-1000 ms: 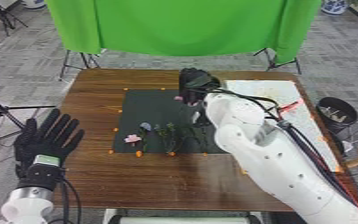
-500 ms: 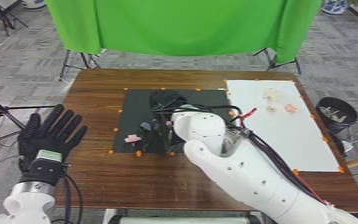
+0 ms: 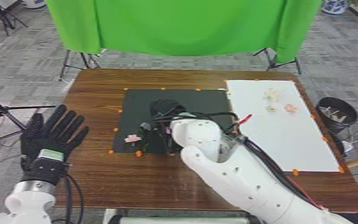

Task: Arrange flowers

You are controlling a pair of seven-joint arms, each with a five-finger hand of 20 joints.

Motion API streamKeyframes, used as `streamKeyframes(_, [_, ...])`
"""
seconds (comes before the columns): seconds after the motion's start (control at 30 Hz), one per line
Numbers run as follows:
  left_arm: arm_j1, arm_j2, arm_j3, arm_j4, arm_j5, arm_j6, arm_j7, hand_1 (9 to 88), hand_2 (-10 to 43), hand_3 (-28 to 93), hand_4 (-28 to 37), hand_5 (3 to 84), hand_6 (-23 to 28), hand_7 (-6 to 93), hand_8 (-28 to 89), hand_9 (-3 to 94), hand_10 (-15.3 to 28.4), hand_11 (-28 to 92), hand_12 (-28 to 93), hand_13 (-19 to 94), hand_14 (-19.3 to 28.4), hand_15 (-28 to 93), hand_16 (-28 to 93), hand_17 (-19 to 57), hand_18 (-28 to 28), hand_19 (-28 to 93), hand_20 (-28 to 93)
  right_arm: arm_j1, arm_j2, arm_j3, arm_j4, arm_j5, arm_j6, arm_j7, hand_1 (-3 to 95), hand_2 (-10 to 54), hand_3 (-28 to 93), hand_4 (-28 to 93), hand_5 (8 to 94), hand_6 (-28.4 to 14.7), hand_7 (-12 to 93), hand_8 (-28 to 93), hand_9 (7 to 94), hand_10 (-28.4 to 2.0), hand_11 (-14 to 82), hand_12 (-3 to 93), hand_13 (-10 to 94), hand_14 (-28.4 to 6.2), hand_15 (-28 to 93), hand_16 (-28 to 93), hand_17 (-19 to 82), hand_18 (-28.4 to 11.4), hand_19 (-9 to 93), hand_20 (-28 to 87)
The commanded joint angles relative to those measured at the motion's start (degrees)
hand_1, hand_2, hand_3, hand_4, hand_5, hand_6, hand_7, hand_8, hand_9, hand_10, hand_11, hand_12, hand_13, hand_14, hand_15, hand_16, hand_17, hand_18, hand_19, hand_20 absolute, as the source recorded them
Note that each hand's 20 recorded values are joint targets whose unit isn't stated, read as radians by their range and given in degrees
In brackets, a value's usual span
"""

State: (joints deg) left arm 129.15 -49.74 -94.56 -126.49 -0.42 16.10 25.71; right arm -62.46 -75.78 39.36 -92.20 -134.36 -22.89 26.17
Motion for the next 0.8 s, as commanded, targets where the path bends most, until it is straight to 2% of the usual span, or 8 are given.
streamKeyframes(0.03, [0.39, -0.5, -0.17, 0.18, 0.06, -0.2, -0.45, 27.4, 11.7, 71, -28.3, 37.8, 8.8, 14.6, -9, 31.1, 16.1, 19, 11, 21, 16.1, 35, -7, -9.5, 15.2, 37, 8, -0.83, -0.38, 0.77, -1.06, 0.1, -3.45, 0.44, 59.6, -9.5, 67, -28, 61.6, -0.7, 26, -13, 69.0, -11.2, 17.0, 29.5, 68, -5.4, 41, 38, 31, -21.4, 76, 34])
streamKeyframes(0.17, [0.42, -0.93, -0.91, -0.16, -0.29, 0.35, -0.85, 27.4, 11.6, 71, -28.3, 37.9, 8.9, 14.8, -10, 31.0, 15.9, 19, 11, 21, 16.0, 35, -7, -9.5, 15.2, 37, 8, -1.1, -0.17, 1.41, -2.15, 0.5, -5.81, 0.31, 55.8, -9.5, 69, -28, 58.3, -1.8, 23, -14, 62.5, -13.5, 18.8, 19.3, 66, -6.5, 44, 36, 31, -21.8, 77, 35])
streamKeyframes(0.4, [0.9, -0.4, -0.39, -0.18, -1.13, 0.24, 0.78, 26.7, 11.9, 71, -28.3, 37.9, 9.2, 14.5, -10, 31.0, 15.7, 19, 11, 21, 16.1, 35, -7, -9.4, 15.2, 37, 7, -1.24, 0.54, 2.5, -3.66, 2.34, -6.85, 0.42, 52.3, -9.5, 72, -28, 52.4, -3.2, 20, -13, 54.8, -14.8, 13.7, 16.4, 63, -8.2, 48, 31, 31, -22.4, 78, 35])
streamKeyframes(0.5, [0.61, -0.6, -0.05, -0.11, -1.26, 0.56, 0.92, 26.5, 11.9, 71, -28.3, 37.9, 9.2, 14.3, -9, 31.1, 15.6, 19, 11, 21, 16.1, 35, -7, -9.5, 15.2, 37, 7, -1.56, 0.84, 4.32, -5.59, 4.84, -8.31, 1.51, 50.2, -9.5, 75, -28, 49.6, -3.9, 18, -13, 52.0, -15.5, 12.7, 16.1, 62, -9.3, 50, 29, 31, -22.6, 79, 35])
streamKeyframes(0.53, [0.92, -1.02, -0.78, -0.12, -1.16, 0.41, 0.35, 26.4, 11.9, 71, -28.3, 37.9, 9.2, 14.3, -9, 31.1, 15.6, 19, 11, 21, 16.1, 35, -7, -9.5, 15.2, 37, 7, -1.76, 1.08, 5.17, -6.6, 5.59, -8.98, 1.57, 49.4, -9.5, 75, -28, 48.5, -4.2, 18, -13, 50.5, -15.7, 12.2, 15.9, 62, -9.8, 51, 27, 31, -22.7, 79, 35])
streamKeyframes(0.57, [1.21, -1.1, -0.84, -0.19, -1.19, 0.33, 0.59, 26.4, 11.9, 71, -28.3, 37.8, 9.2, 14.3, -9, 31.1, 15.6, 19, 11, 21, 16.1, 35, -7, -9.5, 15.2, 37, 7, -2.21, 1.21, 6.43, -7.62, 6.25, -9.46, 1.44, 48.7, -9.5, 76, -28, 47.9, -4.4, 18, -13, 49.9, -15.8, 12.0, 15.9, 62, -10.1, 52, 26, 31, -22.7, 79, 35])
streamKeyframes(0.7, [1.94, -1.35, -1.3, -0.34, -0.99, 0.04, 0.75, 26.4, 11.9, 71, -28.3, 37.7, 9.2, 14.3, -9, 31.1, 15.6, 19, 11, 21, 16.1, 35, -7, -9.5, 15.2, 37, 8, -4.45, 2.05, 11.59, -12.22, 12.8, -5.11, 6.79, 44.5, -9.5, 78, -28, 45.7, -5.7, 15, -11, 46.8, -17.2, 10.1, 15.5, 61, -11.5, 56, 19, 30, -22.8, 80, 34])
streamKeyframes(0.8, [2.22, -1.68, -1.35, -0.43, -1.17, -0.19, 1.15, 26.4, 11.8, 71, -28.3, 37.7, 9.3, 14.1, -9, 31.1, 15.6, 19, 11, 21, 16.1, 35, -7, -9.5, 15.2, 37, 8, -5.05, 4.1, 15.61, -14.64, 13.24, -4.15, 7.34, 42.8, -9.5, 77, -28, 42.8, -7.2, 12, -10, 44.8, -18.7, 8.9, 14.8, 61, -12.7, 66, 18, 31, -23.9, 80, 33])
